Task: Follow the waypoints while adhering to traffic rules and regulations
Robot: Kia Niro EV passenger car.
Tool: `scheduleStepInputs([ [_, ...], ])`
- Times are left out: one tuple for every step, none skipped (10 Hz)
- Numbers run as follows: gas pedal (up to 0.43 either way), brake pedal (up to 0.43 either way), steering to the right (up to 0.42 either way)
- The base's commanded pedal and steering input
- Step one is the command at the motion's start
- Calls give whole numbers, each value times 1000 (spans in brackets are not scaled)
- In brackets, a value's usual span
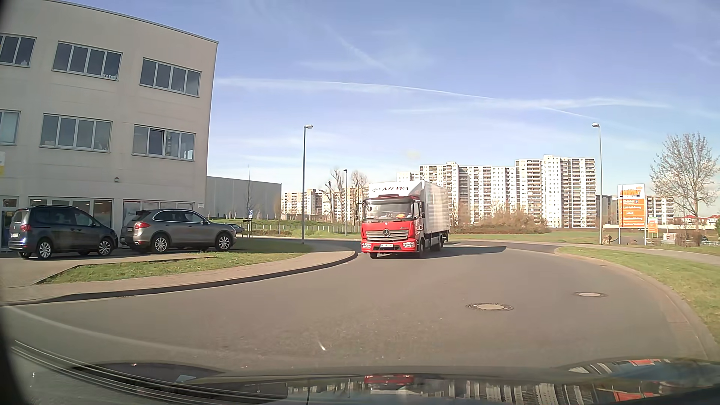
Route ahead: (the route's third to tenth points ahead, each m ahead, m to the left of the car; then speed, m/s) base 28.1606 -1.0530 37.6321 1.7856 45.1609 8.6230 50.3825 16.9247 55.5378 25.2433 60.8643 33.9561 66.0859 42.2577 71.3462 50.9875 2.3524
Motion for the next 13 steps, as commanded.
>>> scheduleStepInputs([
  [370, 0, 212],
  [378, 0, 246],
  [378, 0, 278],
  [378, 0, 308],
  [378, 0, 324],
  [378, 0, 336],
  [390, 0, 338],
  [390, 0, 335],
  [398, 0, 330],
  [398, 0, 324],
  [398, 0, 314],
  [398, 0, 300],
  [398, 0, 262],
])
